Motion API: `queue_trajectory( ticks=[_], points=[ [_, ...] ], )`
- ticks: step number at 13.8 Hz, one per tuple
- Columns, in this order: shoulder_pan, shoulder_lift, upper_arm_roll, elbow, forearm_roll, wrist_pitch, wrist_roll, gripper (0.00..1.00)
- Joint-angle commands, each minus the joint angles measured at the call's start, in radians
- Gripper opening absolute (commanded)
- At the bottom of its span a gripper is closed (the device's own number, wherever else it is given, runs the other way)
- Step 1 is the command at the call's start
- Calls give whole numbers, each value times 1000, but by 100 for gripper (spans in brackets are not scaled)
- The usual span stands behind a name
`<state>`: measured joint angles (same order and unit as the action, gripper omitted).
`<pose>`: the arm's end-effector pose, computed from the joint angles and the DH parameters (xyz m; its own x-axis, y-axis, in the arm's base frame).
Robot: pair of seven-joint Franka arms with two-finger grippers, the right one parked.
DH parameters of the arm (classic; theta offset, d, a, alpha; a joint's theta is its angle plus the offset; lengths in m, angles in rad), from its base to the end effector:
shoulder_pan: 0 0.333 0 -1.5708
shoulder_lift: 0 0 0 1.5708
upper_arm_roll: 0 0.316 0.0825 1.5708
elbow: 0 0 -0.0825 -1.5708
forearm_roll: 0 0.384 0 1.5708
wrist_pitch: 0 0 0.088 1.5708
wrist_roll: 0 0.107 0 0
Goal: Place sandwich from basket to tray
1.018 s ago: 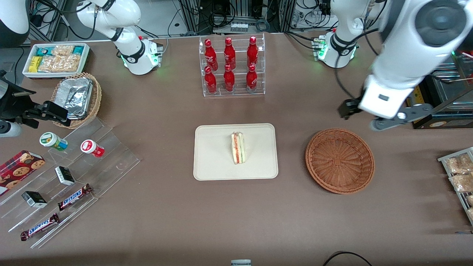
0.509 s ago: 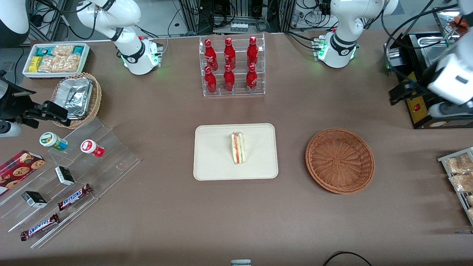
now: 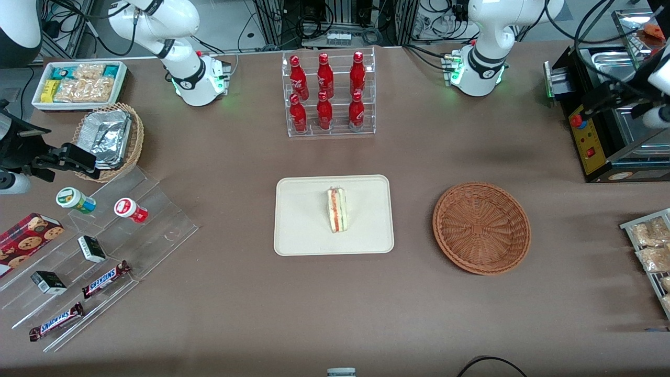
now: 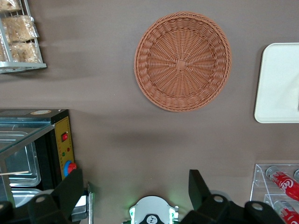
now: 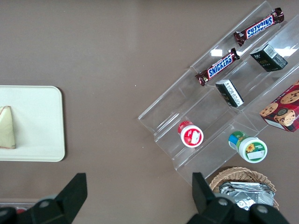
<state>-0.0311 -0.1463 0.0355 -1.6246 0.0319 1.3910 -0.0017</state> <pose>0.4886 0.0075 0.6610 0.9961 0.0110 -0.0872 0.0087 -0.9996 -0.0267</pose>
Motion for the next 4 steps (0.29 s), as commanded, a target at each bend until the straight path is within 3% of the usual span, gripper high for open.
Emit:
queue_trajectory(
  ticks=[1, 4],
  points=[
    [10, -53, -6, -69, -14, 42, -9, 99],
    [8, -16, -8, -34, -30, 31, -18, 99]
  ],
)
